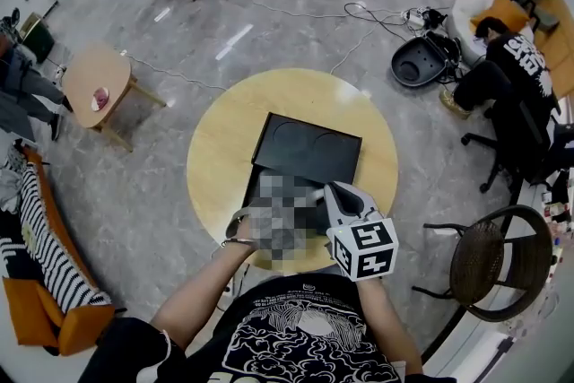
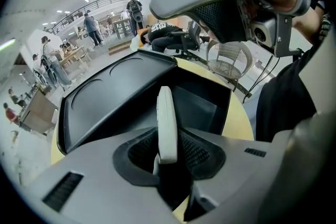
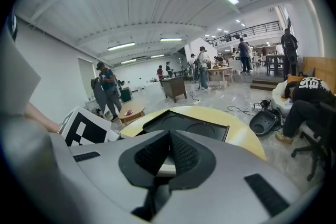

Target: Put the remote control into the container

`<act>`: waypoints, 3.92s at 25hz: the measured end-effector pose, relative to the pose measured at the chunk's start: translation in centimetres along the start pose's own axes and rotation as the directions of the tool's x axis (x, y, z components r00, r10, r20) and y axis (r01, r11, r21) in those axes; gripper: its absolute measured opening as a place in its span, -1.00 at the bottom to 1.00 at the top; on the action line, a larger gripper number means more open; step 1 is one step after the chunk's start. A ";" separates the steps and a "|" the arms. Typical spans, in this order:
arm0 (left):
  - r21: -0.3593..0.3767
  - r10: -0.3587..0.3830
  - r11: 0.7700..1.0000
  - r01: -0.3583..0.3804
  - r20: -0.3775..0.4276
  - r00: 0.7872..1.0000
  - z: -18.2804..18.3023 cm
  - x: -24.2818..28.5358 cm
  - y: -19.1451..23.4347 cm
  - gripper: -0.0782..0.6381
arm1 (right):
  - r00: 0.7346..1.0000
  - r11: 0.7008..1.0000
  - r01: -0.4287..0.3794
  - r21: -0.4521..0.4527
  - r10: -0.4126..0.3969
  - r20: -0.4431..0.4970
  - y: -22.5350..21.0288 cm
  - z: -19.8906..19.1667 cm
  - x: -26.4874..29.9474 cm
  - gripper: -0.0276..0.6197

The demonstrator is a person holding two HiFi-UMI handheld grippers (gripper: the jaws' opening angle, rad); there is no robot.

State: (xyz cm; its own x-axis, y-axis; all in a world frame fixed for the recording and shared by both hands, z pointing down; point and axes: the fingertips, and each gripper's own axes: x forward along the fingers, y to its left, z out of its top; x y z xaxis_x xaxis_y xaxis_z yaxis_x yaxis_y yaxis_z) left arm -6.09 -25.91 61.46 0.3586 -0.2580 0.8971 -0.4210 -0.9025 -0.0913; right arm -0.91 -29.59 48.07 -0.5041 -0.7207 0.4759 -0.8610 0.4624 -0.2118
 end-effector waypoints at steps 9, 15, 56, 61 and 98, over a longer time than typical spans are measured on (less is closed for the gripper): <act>-0.022 -0.006 1.000 0.007 0.024 1.000 -0.1 -0.2 -0.2 -0.48 | 1.000 1.000 -0.003 0.005 0.003 0.001 0.2 -0.5 -0.1 -0.84; -0.026 0.009 1.000 -0.007 0.052 0.999 0.1 -1.4 -0.4 -0.46 | 1.000 1.000 -0.002 0.004 0.002 0.011 0.9 -0.5 -0.7 -0.84; -0.462 0.250 0.887 0.019 0.512 0.822 2.5 -15.8 -5.6 -0.70 | 0.999 0.997 -0.045 -0.070 0.046 0.007 10.3 -3.4 -8.5 -0.84; -0.490 0.296 0.872 -0.007 0.514 0.805 2.8 -16.4 -6.8 -0.73 | 0.997 0.995 -0.074 -0.074 0.074 0.007 10.6 -4.3 -9.6 -0.84; -0.628 0.498 0.762 -0.155 0.416 0.761 4.9 -19.7 -17.3 -0.74 | 0.965 0.957 -0.248 -0.151 0.257 0.047 11.1 -7.2 -20.1 -0.85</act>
State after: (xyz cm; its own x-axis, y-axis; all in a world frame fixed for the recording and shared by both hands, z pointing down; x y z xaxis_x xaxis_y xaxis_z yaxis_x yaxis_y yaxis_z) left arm -1.74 -6.90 43.27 0.4099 -0.7895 0.4568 -0.9001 -0.4311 0.0627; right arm 0.13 -6.21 42.32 -0.7114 -0.6010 0.3645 -0.6888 0.6993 -0.1913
